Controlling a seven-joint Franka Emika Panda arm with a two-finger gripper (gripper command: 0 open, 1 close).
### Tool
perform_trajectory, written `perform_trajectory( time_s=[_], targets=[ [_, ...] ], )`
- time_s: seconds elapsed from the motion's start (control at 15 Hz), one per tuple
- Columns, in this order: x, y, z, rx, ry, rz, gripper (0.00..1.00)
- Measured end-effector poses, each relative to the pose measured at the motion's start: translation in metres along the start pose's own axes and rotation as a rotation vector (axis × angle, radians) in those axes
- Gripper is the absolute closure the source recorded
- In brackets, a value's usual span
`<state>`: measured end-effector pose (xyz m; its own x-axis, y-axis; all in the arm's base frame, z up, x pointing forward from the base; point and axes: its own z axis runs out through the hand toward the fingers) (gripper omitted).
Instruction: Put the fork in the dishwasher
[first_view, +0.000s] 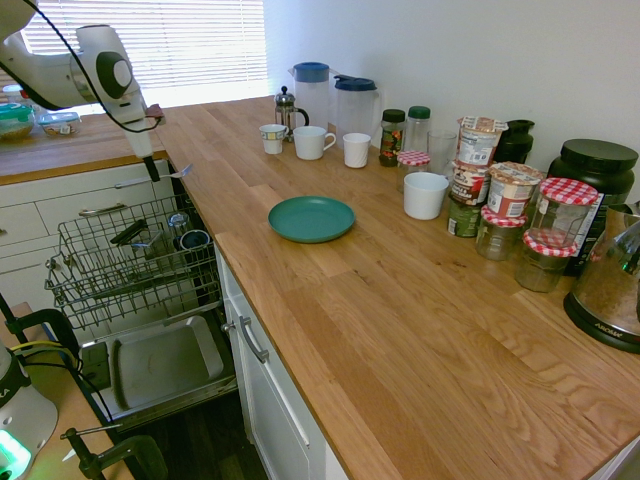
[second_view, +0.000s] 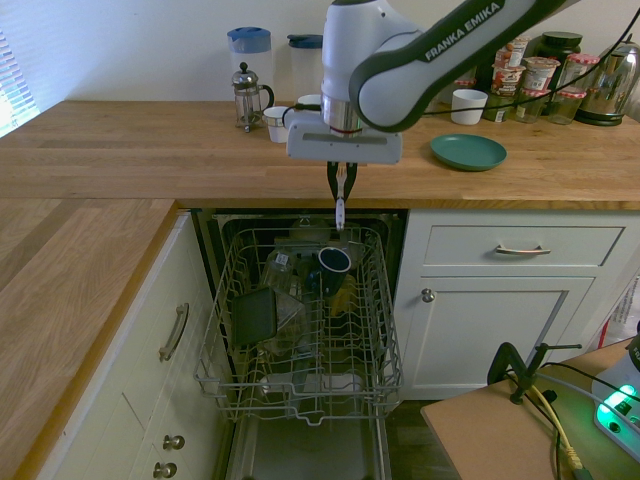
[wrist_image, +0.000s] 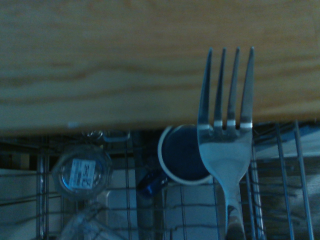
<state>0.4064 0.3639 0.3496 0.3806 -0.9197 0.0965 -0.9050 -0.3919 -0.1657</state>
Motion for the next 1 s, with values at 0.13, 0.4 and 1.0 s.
perform_trajectory(
  time_s=[0.13,0.4,1.0],
  targets=[
    [-0.027,0.028,0.013,-0.006,0.003,0.003,1.00],
    [-0.055,0.071,0.045,-0.025,-0.003,0.002,1.00],
    [-0.064,0.091,0.151,-0.019,0.019,-0.099,1.00]
  ],
)
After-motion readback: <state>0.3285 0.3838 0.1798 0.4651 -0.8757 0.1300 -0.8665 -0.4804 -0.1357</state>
